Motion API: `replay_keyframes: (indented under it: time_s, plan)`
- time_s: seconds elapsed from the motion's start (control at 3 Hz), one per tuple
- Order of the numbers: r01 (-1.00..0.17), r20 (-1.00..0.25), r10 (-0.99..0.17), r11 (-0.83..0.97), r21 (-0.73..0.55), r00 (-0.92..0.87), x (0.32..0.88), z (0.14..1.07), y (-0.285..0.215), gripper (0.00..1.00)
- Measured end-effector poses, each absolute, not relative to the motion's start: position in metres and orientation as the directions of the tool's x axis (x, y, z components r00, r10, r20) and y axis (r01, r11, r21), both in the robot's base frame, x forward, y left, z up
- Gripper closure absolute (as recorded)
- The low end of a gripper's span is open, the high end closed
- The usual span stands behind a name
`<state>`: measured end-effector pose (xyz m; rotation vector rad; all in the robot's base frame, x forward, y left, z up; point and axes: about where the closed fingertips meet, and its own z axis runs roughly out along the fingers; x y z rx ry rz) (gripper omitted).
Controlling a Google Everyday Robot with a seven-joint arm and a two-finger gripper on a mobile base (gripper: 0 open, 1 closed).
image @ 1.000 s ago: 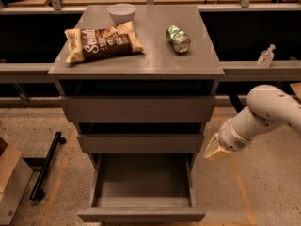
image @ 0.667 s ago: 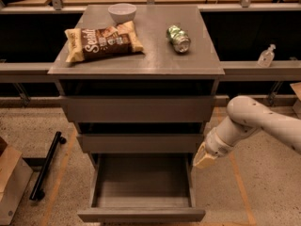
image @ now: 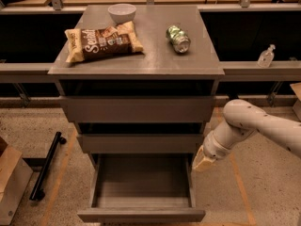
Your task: Close bottom drawer
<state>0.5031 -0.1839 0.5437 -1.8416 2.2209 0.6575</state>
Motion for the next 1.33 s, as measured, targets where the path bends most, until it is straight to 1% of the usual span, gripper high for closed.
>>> replay_keyframes:
  time_s: [0.67, 1.0, 1.33]
  plan:
    - [-0.944, -0.366, -0.884, 0.201, 0.263, -0.29, 0.485, 0.46, -0.191, 1.0]
    - [-0.917, -0.352, -0.867, 0.246, 0.315, -0.353, 0.471, 0.412, -0.194, 1.0]
    - [-0.865, -0.335, -0.836, 0.285, 0.413, -0.435, 0.447, 0.363, -0.192, 1.0]
